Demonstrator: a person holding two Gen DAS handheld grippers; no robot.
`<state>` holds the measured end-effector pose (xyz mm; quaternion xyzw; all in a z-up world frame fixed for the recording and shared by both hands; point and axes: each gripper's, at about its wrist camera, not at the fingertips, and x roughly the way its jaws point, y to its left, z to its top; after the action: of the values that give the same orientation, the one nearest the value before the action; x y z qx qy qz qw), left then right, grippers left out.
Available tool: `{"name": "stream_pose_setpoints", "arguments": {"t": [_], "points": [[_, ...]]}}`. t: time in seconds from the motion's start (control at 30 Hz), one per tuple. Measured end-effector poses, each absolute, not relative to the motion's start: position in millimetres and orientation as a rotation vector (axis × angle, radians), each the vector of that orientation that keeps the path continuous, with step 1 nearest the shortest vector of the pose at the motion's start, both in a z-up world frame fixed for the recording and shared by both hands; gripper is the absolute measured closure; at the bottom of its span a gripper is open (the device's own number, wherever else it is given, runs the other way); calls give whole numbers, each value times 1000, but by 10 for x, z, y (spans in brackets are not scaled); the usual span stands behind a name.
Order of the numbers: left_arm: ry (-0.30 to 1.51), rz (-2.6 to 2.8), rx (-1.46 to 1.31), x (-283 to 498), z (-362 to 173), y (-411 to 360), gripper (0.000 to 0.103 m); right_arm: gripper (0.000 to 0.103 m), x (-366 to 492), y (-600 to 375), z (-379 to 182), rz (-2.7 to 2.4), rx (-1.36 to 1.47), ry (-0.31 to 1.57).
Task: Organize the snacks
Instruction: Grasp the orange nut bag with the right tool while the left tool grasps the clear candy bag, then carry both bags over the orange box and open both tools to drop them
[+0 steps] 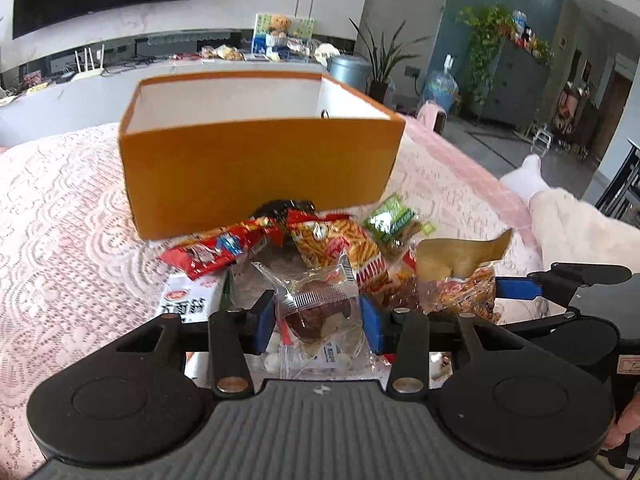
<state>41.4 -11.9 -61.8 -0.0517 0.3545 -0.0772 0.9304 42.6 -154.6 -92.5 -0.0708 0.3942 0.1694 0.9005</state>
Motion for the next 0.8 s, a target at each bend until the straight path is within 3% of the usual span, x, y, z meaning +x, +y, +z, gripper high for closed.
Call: {"name": "stream_pose_setpoints", "arguments": {"t": [0.43, 0.8], "points": [[616, -91, -126, 460, -106, 114, 53, 37, 516, -1417, -233, 409, -137, 635], [515, -36, -122, 882, 266, 284, 54, 37, 1097, -1132, 383, 475, -72, 540]]}}
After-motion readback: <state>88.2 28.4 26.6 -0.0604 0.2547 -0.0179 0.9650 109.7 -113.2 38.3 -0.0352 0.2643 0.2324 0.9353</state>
